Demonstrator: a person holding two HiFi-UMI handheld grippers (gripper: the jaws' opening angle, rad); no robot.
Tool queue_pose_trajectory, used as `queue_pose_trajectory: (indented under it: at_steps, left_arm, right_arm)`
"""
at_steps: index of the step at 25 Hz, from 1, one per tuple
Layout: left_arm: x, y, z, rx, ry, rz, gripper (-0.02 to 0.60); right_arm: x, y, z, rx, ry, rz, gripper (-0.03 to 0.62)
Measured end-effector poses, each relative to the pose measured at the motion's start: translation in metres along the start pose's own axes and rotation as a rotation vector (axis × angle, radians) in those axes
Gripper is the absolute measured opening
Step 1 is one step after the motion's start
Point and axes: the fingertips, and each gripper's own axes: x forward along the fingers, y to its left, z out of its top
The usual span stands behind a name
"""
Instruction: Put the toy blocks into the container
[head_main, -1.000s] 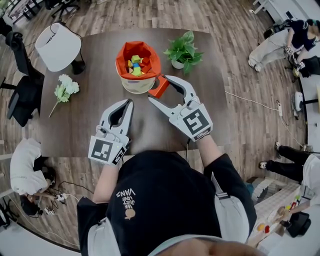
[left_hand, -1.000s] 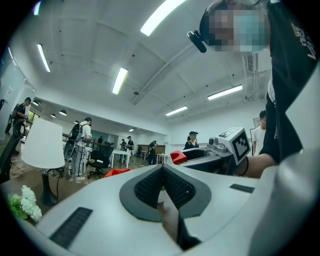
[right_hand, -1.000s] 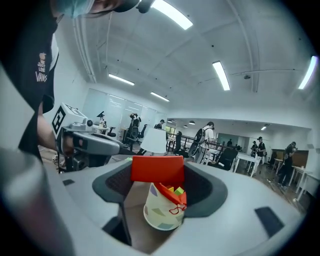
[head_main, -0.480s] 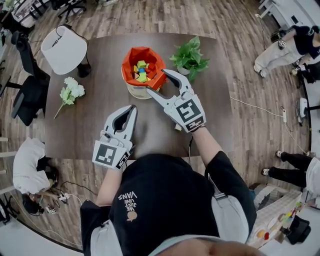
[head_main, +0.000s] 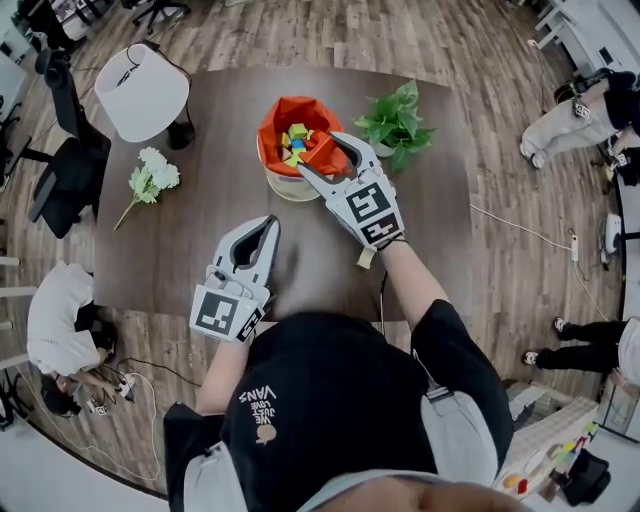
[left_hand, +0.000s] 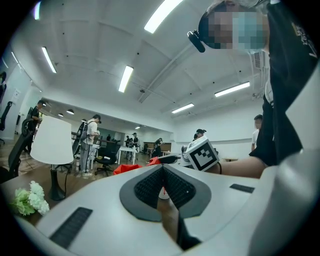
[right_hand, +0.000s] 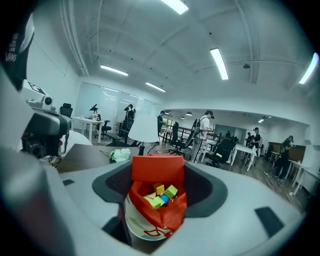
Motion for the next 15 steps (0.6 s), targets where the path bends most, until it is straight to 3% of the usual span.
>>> queue_pose_trajectory:
  at_steps: [15]
  left_arm:
    - [-0.003,0.004,-0.005,-0.013,0.007,0.025,0.011]
  right_arm:
    - [0.043,-0.006,-0.043,0.041,0.183,0.006,0.308]
